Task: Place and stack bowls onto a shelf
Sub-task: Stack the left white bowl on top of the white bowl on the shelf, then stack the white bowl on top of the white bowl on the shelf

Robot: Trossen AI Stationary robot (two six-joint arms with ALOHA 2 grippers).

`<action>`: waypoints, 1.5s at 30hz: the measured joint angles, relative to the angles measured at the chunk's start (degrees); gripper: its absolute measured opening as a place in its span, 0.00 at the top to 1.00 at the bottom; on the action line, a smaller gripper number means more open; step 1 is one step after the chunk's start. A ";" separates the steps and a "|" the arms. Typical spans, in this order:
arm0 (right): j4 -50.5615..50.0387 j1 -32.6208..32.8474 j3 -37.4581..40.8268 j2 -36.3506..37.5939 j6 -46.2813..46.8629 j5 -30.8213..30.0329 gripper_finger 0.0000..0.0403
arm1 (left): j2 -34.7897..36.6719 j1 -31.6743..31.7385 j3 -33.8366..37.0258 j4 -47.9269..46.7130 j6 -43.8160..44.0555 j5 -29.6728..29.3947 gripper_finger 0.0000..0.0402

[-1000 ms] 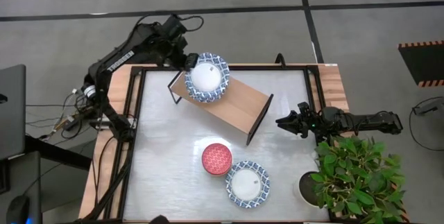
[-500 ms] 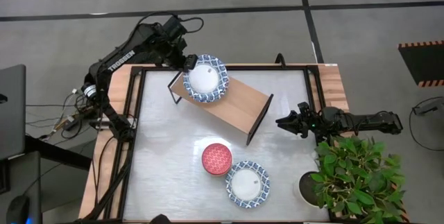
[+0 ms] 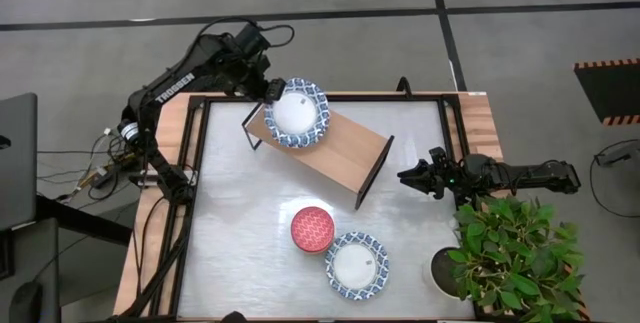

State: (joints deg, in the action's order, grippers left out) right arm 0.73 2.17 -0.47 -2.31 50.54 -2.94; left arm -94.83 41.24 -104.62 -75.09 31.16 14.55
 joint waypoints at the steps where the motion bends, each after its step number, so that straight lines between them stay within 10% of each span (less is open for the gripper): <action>1: 0.00 0.00 0.00 0.00 0.00 0.00 0.39 | 0.00 -0.03 0.00 0.00 0.00 0.00 1.00; 15: 0.01 0.00 0.00 0.00 0.01 0.00 0.39 | 0.00 -1.10 0.02 1.39 0.02 -1.68 0.97; 35: -0.38 0.07 -0.02 -0.17 0.89 1.28 0.39 | 0.02 -3.22 0.04 -0.97 -3.06 -2.06 0.58; 45: -5.67 2.60 -2.63 -15.41 4.55 7.85 0.39 | 3.99 -4.46 0.04 -7.23 -0.83 0.19 0.56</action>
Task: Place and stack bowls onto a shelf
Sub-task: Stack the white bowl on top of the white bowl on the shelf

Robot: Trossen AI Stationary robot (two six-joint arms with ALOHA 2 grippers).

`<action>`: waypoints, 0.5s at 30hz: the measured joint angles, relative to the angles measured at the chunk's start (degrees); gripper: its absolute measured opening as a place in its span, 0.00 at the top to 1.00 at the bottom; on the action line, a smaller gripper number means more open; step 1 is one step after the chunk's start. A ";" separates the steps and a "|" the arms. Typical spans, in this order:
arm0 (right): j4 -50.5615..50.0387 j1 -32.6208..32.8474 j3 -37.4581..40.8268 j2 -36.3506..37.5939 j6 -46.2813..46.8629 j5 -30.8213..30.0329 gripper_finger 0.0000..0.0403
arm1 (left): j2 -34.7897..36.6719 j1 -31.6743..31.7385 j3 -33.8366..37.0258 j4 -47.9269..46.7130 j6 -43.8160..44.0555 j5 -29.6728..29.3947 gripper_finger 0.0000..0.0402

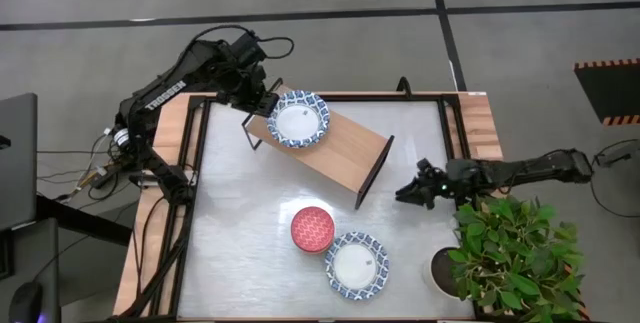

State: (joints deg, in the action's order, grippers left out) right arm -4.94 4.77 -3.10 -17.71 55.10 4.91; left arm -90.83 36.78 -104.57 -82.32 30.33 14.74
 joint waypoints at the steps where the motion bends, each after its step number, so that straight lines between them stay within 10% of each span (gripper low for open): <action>1: -0.71 0.57 -0.50 -2.17 0.01 1.00 0.39 | 0.72 -0.25 0.00 -0.07 0.59 -0.02 0.56; 15: 0.47 12.93 -14.96 -32.90 -0.51 2.49 0.39 | 10.52 -7.83 0.00 -0.33 6.41 -1.08 0.56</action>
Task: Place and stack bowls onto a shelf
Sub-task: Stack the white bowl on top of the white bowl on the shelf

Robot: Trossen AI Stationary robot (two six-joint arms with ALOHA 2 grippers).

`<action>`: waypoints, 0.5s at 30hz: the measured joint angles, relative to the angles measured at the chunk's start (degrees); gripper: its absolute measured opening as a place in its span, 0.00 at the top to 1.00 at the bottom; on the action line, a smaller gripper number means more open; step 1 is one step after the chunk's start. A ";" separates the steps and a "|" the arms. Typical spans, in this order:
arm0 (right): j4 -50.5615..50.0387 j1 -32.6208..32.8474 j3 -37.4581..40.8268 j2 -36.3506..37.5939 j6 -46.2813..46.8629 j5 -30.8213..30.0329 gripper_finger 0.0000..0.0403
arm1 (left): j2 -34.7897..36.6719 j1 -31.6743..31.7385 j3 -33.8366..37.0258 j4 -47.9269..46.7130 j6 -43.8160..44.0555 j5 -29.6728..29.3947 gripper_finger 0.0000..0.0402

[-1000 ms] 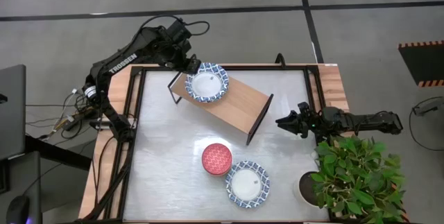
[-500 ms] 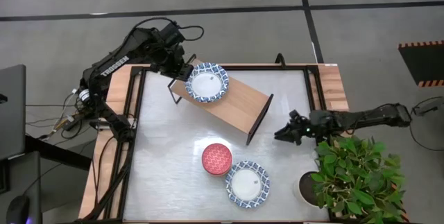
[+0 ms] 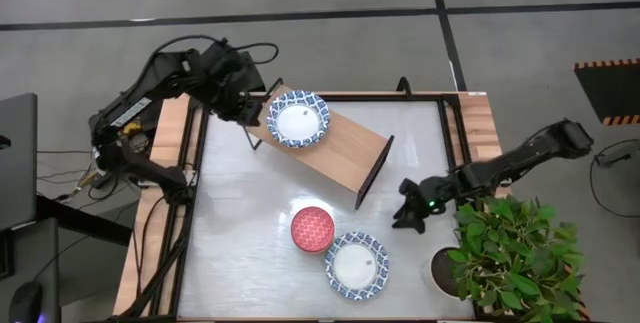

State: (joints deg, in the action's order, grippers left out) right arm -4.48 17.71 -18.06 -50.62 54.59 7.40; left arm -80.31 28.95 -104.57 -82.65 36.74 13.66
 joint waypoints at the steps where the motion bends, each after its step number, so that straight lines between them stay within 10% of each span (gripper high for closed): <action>1: 0.29 0.56 -1.53 -2.58 0.01 -0.08 0.39 | 0.68 -0.94 0.00 0.00 0.12 -0.81 0.56; 15: -0.90 7.04 -23.38 -35.78 0.24 -0.26 0.39 | 6.73 -12.35 0.00 -0.42 4.69 -11.32 0.56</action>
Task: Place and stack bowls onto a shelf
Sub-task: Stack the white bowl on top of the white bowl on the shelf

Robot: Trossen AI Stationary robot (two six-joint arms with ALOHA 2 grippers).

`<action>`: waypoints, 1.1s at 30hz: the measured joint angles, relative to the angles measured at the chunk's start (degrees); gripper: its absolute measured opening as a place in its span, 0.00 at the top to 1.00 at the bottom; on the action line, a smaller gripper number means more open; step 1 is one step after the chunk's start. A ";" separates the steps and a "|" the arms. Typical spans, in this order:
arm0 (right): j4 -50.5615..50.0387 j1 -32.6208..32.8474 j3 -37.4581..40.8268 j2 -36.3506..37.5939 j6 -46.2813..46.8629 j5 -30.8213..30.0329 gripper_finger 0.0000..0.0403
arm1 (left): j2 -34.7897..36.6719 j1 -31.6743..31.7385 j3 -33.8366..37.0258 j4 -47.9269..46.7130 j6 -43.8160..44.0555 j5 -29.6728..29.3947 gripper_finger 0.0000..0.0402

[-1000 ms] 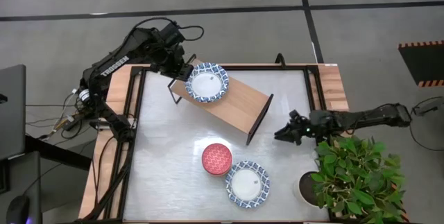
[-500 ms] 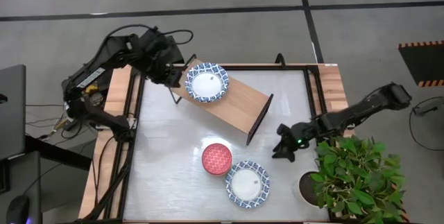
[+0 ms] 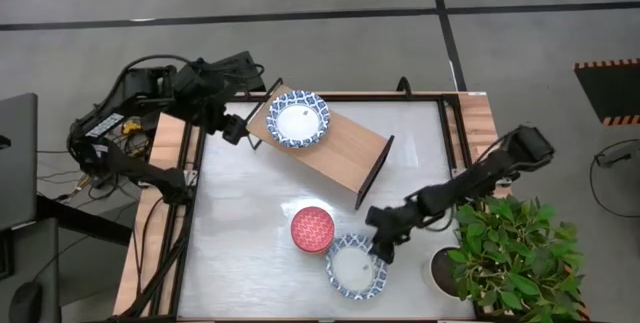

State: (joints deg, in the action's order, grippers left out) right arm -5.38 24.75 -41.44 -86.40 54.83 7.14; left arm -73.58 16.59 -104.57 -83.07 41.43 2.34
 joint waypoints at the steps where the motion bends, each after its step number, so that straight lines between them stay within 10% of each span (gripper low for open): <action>1: -0.30 0.38 -0.87 -2.07 0.68 0.14 0.39 | 0.10 -0.48 0.00 0.02 -0.02 -0.33 0.56; 19: -2.43 2.89 -14.84 -11.24 2.30 1.68 0.39 | 0.13 -7.99 0.00 -0.26 -1.17 -0.05 0.56; 33: -31.75 6.56 -26.98 -12.00 5.42 -3.19 0.40 | -0.02 -33.83 0.00 2.33 4.66 -9.53 0.56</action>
State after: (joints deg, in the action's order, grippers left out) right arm -37.13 31.30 -68.42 -98.40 60.25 3.96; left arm -73.60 -17.24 -104.57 -80.73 46.09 -7.19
